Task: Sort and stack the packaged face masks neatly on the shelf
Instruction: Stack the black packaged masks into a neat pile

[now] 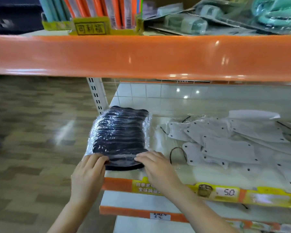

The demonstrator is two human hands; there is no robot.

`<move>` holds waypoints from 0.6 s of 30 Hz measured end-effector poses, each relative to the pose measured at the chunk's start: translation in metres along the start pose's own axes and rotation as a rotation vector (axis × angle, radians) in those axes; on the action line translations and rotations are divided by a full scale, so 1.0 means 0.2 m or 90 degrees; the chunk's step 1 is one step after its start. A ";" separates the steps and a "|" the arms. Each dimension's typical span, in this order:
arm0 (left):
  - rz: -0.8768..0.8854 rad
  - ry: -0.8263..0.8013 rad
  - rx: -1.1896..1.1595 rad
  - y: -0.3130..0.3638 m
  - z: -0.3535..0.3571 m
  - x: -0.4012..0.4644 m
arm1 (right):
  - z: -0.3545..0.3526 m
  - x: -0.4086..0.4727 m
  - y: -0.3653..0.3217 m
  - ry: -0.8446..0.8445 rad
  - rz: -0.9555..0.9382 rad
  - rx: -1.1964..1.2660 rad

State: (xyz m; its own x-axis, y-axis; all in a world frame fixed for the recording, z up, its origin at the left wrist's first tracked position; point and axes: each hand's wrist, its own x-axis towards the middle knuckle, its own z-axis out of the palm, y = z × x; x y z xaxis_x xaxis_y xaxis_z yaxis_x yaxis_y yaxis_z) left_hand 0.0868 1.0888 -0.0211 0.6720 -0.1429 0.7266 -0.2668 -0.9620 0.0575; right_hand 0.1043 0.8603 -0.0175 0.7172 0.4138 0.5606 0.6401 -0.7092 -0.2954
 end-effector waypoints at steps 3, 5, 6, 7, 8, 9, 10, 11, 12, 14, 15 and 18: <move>0.008 -0.081 -0.049 -0.05 0.02 -0.06 | 0.05 -0.01 -0.02 -0.014 0.015 -0.015; 0.010 -0.124 -0.088 -0.08 0.04 -0.07 | 0.08 -0.01 -0.02 -0.027 0.031 -0.032; 0.007 -0.138 -0.103 -0.09 0.05 -0.07 | 0.10 -0.01 -0.02 -0.033 0.041 -0.038; 0.001 -0.150 -0.112 -0.10 0.05 -0.07 | 0.11 -0.01 -0.02 -0.041 0.051 -0.044; -0.007 -0.158 -0.113 -0.11 0.06 -0.06 | 0.12 -0.01 -0.02 -0.048 0.060 -0.052; -0.014 -0.165 -0.110 -0.12 0.06 -0.06 | 0.14 -0.01 -0.03 -0.057 0.069 -0.063; -0.021 -0.172 -0.103 -0.13 0.07 -0.05 | 0.15 0.00 -0.03 -0.060 0.075 -0.076; -0.028 -0.182 -0.095 -0.13 0.07 -0.04 | 0.16 0.00 -0.05 -0.060 0.079 -0.086; -0.039 -0.192 -0.088 -0.14 0.08 -0.04 | 0.16 0.00 -0.06 -0.060 0.089 -0.086; -0.067 -0.210 -0.086 -0.15 0.09 -0.04 | 0.15 0.00 -0.09 -0.074 0.104 -0.077; -0.078 -0.218 -0.085 -0.15 0.09 -0.04 | 0.15 0.00 -0.09 -0.081 0.104 -0.075; -0.094 -0.248 -0.082 -0.16 0.08 -0.02 | 0.15 0.00 -0.09 -0.113 0.106 -0.060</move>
State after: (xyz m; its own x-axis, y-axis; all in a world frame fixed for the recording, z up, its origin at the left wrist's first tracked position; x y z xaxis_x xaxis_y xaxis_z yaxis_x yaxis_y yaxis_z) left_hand 0.1042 1.1152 -0.0374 0.9132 -0.1064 0.3935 -0.2154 -0.9455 0.2442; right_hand 0.1005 0.8901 -0.0362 0.8530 0.3742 0.3639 0.4864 -0.8229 -0.2938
